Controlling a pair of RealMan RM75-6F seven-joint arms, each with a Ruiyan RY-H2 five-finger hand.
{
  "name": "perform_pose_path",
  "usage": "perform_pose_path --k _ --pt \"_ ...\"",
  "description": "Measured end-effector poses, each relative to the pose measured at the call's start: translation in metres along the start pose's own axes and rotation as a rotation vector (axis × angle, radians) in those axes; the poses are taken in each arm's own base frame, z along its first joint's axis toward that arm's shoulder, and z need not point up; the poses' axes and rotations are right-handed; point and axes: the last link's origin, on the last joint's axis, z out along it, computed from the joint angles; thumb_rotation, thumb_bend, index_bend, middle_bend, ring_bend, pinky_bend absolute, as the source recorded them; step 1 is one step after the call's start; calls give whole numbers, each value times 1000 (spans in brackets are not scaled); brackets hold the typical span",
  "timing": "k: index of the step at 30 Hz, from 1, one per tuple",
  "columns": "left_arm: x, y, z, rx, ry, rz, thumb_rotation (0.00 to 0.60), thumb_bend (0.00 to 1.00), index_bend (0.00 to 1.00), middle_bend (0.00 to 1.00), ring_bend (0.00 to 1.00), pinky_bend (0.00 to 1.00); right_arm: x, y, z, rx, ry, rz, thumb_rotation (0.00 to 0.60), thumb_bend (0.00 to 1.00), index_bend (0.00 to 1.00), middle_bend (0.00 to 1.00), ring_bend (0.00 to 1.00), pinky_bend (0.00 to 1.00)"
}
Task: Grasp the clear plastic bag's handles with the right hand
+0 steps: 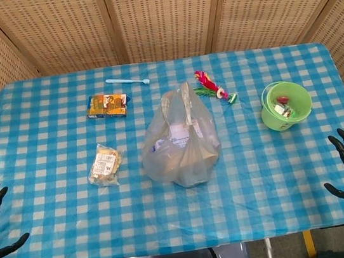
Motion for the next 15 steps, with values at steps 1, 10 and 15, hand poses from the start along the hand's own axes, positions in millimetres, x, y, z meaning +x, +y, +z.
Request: perform_pose_path --k 1,10,15 --pt "0 0 0 0 1 0 600 0 0 0 0 0 0 0 0 0 -1 0 600 0 0 0 0 0" --pt "-2 1 1 -2 -8 7 600 0 0 0 0 0 -5 0 3 0 -20 1 600 0 0 0 0 0" --pt "-3 0 4 10 -10 7 600 0 0 0 0 0 -4 -4 9 14 -26 45 600 0 0 0 0 0"
